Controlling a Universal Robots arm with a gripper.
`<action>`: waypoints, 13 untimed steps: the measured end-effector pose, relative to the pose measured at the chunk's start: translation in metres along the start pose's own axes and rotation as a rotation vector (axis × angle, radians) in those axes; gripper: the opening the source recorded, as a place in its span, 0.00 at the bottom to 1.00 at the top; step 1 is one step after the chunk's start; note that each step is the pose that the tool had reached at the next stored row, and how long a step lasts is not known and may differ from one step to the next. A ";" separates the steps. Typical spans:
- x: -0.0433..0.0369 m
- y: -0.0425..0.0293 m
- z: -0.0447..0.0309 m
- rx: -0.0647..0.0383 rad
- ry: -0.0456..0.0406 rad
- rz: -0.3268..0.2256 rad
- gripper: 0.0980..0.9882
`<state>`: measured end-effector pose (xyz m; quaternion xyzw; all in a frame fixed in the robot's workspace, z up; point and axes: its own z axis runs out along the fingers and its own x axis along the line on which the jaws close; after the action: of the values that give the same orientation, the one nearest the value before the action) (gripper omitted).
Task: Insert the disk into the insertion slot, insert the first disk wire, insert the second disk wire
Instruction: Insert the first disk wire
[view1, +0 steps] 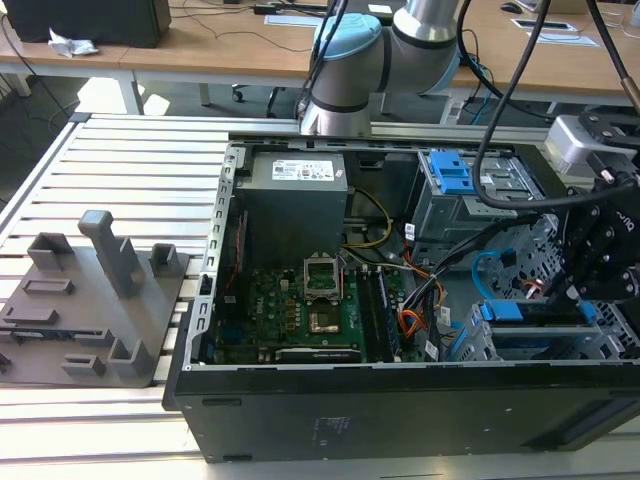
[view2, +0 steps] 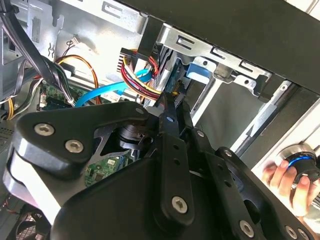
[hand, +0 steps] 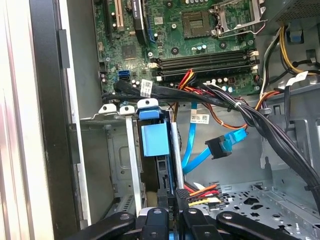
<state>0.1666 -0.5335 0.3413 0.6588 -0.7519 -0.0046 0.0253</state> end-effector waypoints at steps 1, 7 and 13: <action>0.0000 0.0001 0.0001 -0.001 -0.0065 0.000 0.09; 0.0000 0.0001 0.0007 -0.002 -0.0131 -0.001 0.09; 0.0015 -0.0001 -0.0012 0.000 -0.0011 0.000 0.09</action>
<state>0.1666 -0.5350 0.3426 0.6589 -0.7518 -0.0050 0.0249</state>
